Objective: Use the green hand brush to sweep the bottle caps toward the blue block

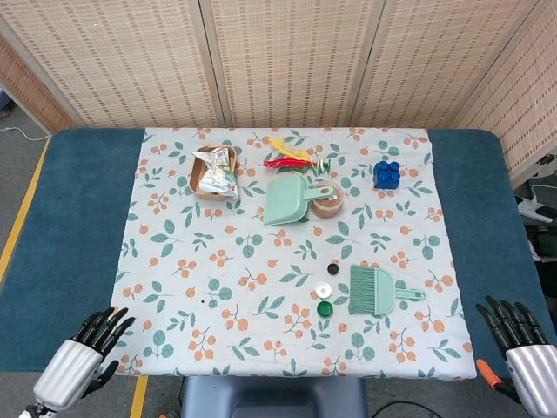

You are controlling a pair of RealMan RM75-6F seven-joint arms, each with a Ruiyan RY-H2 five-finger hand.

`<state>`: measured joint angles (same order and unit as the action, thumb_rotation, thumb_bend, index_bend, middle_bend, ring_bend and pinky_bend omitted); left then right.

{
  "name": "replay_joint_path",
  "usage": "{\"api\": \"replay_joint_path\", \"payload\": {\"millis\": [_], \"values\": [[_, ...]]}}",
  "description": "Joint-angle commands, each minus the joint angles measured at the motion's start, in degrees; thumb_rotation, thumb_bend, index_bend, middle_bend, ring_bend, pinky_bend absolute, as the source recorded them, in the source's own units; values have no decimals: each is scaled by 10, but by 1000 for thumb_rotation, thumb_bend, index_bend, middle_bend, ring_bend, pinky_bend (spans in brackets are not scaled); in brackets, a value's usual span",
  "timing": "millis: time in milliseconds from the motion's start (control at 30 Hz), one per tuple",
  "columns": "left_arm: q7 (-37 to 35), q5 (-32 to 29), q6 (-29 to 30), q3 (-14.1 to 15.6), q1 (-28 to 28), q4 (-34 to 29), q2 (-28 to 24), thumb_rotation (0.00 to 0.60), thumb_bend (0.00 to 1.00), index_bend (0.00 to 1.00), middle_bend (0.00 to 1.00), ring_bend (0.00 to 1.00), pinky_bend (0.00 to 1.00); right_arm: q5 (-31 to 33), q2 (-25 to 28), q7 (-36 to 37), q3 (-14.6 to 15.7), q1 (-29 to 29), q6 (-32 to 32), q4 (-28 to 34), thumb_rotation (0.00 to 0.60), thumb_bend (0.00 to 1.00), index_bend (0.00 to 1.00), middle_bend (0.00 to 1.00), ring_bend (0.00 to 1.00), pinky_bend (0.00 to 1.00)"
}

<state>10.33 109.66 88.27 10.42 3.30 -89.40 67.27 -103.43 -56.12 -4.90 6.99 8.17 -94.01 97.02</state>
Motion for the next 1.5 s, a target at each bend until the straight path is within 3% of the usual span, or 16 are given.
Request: {"api": "replay_joint_path", "payload": {"millis": [33,300,533,667,800,1133,1500], "values": [[2,0,0,0,0,0,1,600,396,0,0,0,144,2,0,-1,-1,-2,3,1,600,169,0,0,0,0],[-3,-5,-5,-1,2,-2,0,600,395,0,0,0,145,20,-23,-35,-17,-18,30,2,600,169,0,0,0,0],[-24,-26,-30,-11,18,-1,0,600,397,0,0,0,145,113,-55,-192,-75,-89,149,81,600,168,27,1,0,0],[-43,-38,-40,-16,26,1,-6,600,396,0,0,0,145,178,-102,-332,-92,-121,205,86,600,169,92,32,0,0],[-58,-47,-41,-18,29,-2,-15,600,396,0,0,0,145,217,-153,-418,-109,-139,209,64,600,169,173,120,0,0],[-60,-44,-41,-14,31,-2,-15,600,395,0,0,0,145,327,-260,-394,-138,-173,241,-34,600,182,274,211,0,0],[-60,-43,-39,-14,32,-5,-16,600,396,0,0,0,145,352,-314,-447,-131,-203,231,-93,600,263,379,286,0,0]]}}
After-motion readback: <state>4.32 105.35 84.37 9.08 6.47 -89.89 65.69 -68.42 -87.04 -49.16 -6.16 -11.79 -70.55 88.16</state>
